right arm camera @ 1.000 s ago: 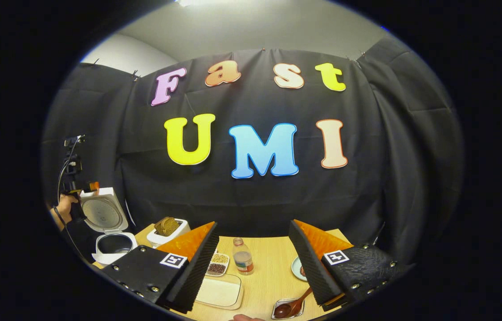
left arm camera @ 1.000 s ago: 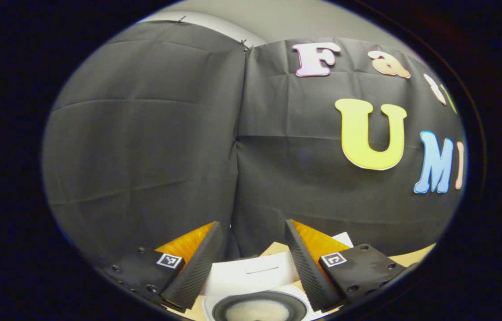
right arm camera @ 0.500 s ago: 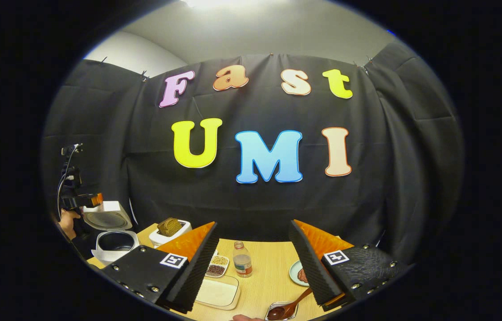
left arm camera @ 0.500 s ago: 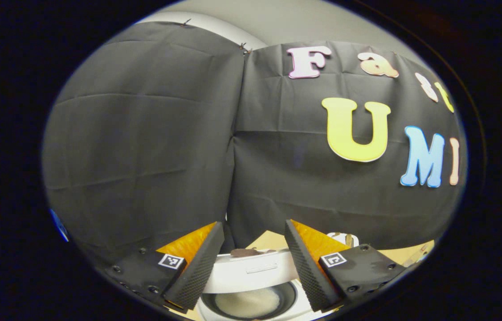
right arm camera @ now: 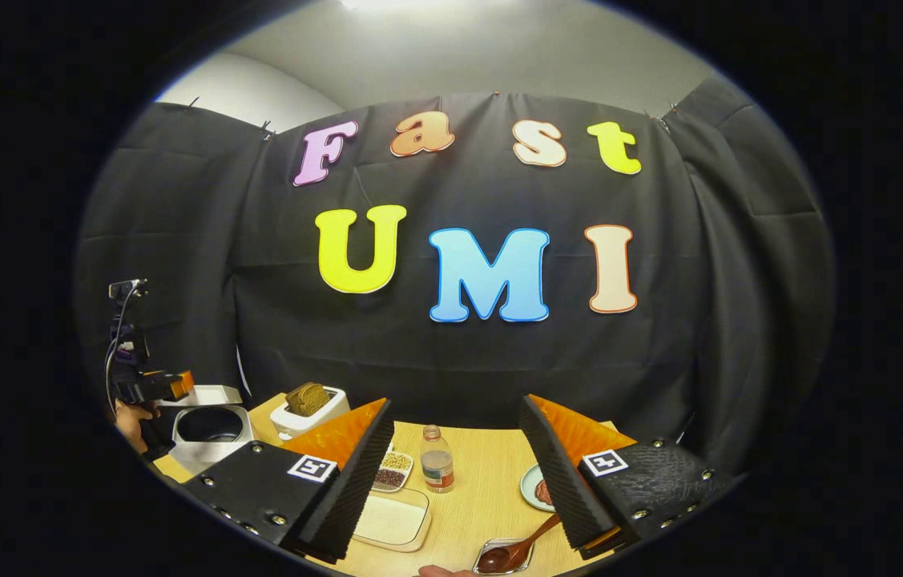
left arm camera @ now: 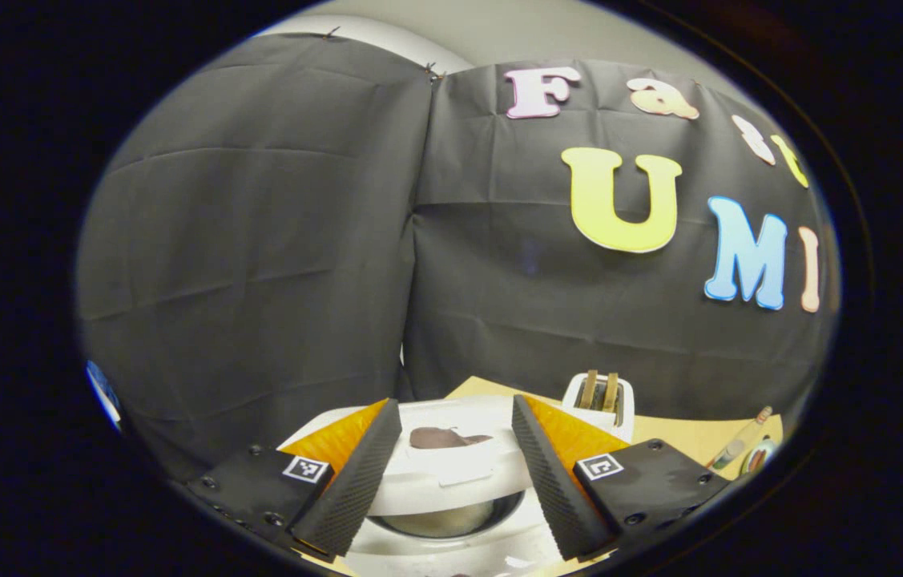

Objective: Close the left gripper, press the button to open the rice cooker; take a wooden spoon from the chopstick holder with the right hand, scoop a spoonful of rice and pour it into the rice cooker, then put the wooden spoon back into the chopstick holder.

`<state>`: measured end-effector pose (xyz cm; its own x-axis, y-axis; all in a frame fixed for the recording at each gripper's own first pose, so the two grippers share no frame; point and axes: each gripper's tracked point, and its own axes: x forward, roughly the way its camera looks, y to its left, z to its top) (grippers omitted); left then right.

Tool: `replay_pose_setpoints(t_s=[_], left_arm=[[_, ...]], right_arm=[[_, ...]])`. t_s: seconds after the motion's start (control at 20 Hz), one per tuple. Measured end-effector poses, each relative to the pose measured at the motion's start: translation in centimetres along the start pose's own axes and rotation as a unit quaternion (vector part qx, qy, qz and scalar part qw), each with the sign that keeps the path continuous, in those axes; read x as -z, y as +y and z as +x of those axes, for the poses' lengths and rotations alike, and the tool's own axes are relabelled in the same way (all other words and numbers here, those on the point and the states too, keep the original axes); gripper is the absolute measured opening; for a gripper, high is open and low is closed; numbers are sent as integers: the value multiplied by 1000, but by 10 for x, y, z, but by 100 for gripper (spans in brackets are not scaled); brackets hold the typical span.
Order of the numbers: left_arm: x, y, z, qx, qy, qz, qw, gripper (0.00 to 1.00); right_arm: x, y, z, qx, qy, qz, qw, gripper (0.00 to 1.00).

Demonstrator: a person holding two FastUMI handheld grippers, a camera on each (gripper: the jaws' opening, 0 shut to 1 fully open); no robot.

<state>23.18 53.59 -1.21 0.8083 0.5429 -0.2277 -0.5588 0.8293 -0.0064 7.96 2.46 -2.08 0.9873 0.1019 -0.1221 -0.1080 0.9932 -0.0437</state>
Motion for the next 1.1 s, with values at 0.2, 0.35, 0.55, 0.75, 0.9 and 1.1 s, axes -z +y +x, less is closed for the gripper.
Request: replay_pose_setpoints(t_s=[0.2, 0.35, 0.55, 0.75, 0.9, 1.1], left_arm=[[13, -7, 0, 1, 14, -2, 1000, 97], [34, -19, 6, 3, 30, -7, 1000, 97], [43, -19, 7, 2, 34, 6, 999, 97], [51, -23, 3, 5, 41, 6, 999, 97], [63, -23, 4, 10, 59, 5, 998, 96], [79, -28, 3, 17, 79, 15, 997, 97]], right_arm=[[4, 3, 0, 0, 7, 1, 1000, 96], [5, 3, -3, 0, 6, -1, 1000, 96], [7, 1, -5, 3, 8, 3, 1000, 96], [11, 2, -7, 5, 14, 4, 1000, 96], [13, 2, -9, 6, 16, 8, 1000, 96], [14, 4, -10, 4, 18, 14, 1000, 96]])
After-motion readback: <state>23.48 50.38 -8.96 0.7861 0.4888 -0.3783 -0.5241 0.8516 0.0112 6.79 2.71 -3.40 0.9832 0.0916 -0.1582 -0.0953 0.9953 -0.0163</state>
